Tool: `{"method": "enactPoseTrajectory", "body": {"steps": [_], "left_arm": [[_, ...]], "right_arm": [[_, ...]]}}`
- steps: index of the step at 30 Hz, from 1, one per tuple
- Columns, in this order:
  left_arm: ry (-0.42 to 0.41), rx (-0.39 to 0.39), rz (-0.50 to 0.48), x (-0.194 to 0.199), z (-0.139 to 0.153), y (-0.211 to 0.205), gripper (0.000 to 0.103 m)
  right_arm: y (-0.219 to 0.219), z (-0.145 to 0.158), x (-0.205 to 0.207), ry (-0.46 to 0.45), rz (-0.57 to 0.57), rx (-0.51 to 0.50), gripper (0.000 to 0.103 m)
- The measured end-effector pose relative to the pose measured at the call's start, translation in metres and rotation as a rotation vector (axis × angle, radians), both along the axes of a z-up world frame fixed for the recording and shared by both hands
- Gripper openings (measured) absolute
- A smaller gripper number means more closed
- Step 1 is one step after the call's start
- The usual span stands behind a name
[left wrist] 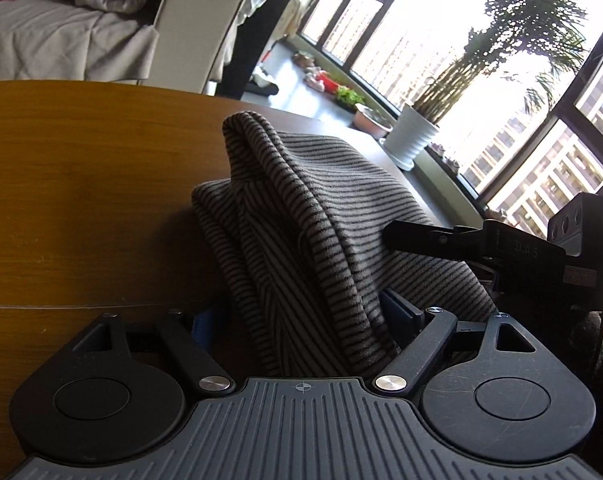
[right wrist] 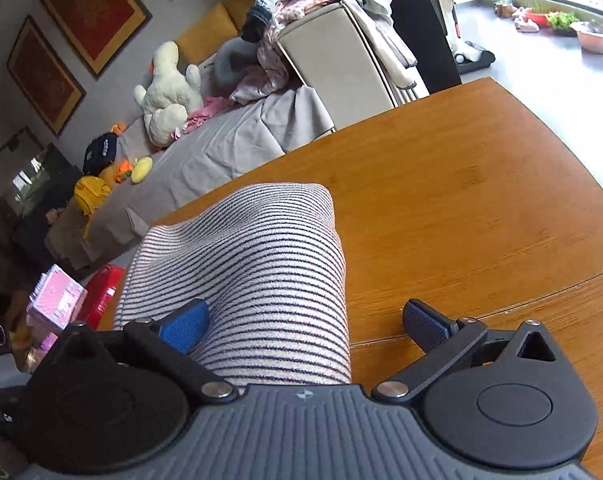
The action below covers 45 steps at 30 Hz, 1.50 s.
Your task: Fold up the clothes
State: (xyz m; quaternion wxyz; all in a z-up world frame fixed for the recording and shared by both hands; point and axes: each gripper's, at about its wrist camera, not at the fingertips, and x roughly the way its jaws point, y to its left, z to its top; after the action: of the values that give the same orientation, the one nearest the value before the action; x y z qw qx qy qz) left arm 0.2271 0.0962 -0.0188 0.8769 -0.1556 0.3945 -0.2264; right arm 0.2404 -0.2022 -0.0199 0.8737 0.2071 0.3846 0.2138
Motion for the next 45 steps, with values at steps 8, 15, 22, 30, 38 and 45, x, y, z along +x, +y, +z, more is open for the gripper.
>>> {"method": "enactPoseTrajectory", "body": {"steps": [8,15,22,30,38,45], "left_arm": [[-0.005,0.000,0.000,0.000,-0.004,-0.001,0.091],[0.000,0.001,-0.001,-0.002,-0.002,-0.001,0.091],[-0.011,0.016,-0.018,-0.009,-0.002,0.001,0.099],[0.043,-0.024,-0.026,-0.006,0.000,0.000,0.097],[0.128,-0.122,-0.010,0.002,-0.002,0.000,0.091],[0.041,-0.026,0.065,0.003,0.004,0.025,0.076]], "right_arm": [[0.013,0.009,0.000,0.097,0.190,0.081,0.103],[0.008,0.014,0.044,0.093,0.125,0.066,0.084],[0.044,0.055,-0.009,-0.295,0.297,-0.090,0.060],[0.030,0.032,-0.005,-0.153,0.232,-0.210,0.082],[-0.003,0.016,-0.018,-0.041,0.278,-0.074,0.091],[0.054,0.016,0.007,-0.111,0.360,-0.111,0.074]]}}
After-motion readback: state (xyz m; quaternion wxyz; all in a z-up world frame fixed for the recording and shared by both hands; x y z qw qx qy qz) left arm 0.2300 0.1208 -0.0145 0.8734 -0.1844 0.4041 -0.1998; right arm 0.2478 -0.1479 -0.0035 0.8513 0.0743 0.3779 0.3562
